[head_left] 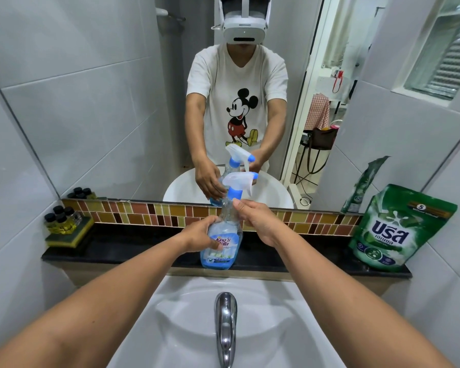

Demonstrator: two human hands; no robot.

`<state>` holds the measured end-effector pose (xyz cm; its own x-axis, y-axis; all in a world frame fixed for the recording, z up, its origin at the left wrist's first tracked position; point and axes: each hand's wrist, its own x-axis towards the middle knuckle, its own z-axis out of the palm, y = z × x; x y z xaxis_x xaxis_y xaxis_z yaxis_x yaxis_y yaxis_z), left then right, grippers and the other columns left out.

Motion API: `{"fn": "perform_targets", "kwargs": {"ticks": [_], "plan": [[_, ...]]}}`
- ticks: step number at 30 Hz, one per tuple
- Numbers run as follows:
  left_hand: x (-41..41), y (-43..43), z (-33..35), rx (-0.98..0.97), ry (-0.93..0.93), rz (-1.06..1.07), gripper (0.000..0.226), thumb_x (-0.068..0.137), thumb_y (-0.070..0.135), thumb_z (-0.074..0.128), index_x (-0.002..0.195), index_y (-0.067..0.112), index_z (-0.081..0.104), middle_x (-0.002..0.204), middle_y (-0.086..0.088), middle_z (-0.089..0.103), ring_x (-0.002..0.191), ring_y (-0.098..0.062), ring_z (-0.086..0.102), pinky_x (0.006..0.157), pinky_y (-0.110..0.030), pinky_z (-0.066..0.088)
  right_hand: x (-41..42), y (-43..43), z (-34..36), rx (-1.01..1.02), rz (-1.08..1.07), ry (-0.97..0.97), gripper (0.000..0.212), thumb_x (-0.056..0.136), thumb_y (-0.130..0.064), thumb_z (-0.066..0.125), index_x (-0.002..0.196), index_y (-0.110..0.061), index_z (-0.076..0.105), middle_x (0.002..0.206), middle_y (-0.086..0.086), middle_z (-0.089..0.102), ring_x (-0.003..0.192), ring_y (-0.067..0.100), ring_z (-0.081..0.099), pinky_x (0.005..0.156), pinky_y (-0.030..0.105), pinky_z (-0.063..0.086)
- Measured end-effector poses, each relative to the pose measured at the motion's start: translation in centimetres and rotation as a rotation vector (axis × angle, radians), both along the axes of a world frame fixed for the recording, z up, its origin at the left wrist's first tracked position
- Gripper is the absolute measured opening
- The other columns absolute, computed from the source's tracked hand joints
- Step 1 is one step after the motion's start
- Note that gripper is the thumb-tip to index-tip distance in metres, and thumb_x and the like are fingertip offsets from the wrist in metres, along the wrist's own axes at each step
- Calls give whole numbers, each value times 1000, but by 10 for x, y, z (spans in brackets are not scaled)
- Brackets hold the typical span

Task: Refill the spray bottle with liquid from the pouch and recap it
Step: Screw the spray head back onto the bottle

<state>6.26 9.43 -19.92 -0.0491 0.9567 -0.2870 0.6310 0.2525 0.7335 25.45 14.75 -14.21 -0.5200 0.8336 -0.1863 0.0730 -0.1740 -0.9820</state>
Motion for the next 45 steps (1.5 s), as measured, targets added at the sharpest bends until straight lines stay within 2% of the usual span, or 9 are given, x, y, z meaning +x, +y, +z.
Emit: {"fn": "perform_targets", "kwargs": {"ticks": [3,8,16,22,28,34,38,41,45], "plan": [[4,0,5,1,49,-22,62,70,24,89,116,39,52,116,7,71,105,-16,69,95,-45,57,-3,6,0,38,10,85,35,97,-32,60,129,-19,63,127,3,69,121,23,59,96,31,49],[9,-1,10,3,113,-41,61,72,25,88,118,39,50,119,5,70,107,-16,68,94,-45,57,-2,10,10,66,27,89,24,98,-23,59,119,-17,68,126,9,69,118,25,60,97,38,51],[24,-3,13,58,241,-1,63,75,32,85,127,32,50,122,6,69,106,-17,67,93,-44,55,-13,2,5,145,-225,90,19,98,-17,58,115,-10,65,115,8,71,103,17,66,78,22,54],[34,-10,7,123,345,61,64,77,43,81,130,36,46,124,8,69,106,-18,68,86,-41,55,-24,-1,0,213,-362,33,20,95,-22,64,111,-11,67,109,12,71,106,26,67,93,43,56],[45,-14,1,198,401,123,61,80,43,78,131,36,45,122,7,70,106,-18,68,80,-36,55,-26,-7,1,232,-424,33,6,94,-20,65,99,-18,64,104,12,71,101,28,68,91,45,56],[43,-14,4,167,281,124,59,76,42,83,122,37,47,120,9,70,103,-16,69,81,-40,59,-16,-14,8,203,-318,97,28,95,-21,65,122,-14,62,113,7,69,105,19,66,91,35,57],[34,-12,5,148,112,128,57,71,30,89,116,31,54,117,8,71,104,-15,69,88,-41,57,-7,-15,2,190,-184,13,33,90,-19,70,121,-17,62,115,4,69,107,20,66,90,35,57],[27,-12,3,123,-31,132,57,71,15,89,115,27,56,116,4,71,108,-17,68,93,-43,57,-1,-17,-8,155,-99,-103,43,90,-9,69,131,-13,59,121,1,67,111,17,63,79,21,55],[20,-14,1,128,-124,139,68,73,3,85,130,25,55,118,4,66,115,-18,63,97,-40,56,4,-22,-17,114,-28,-200,43,94,-2,61,135,-13,57,119,0,65,92,3,61,63,12,49]]}}
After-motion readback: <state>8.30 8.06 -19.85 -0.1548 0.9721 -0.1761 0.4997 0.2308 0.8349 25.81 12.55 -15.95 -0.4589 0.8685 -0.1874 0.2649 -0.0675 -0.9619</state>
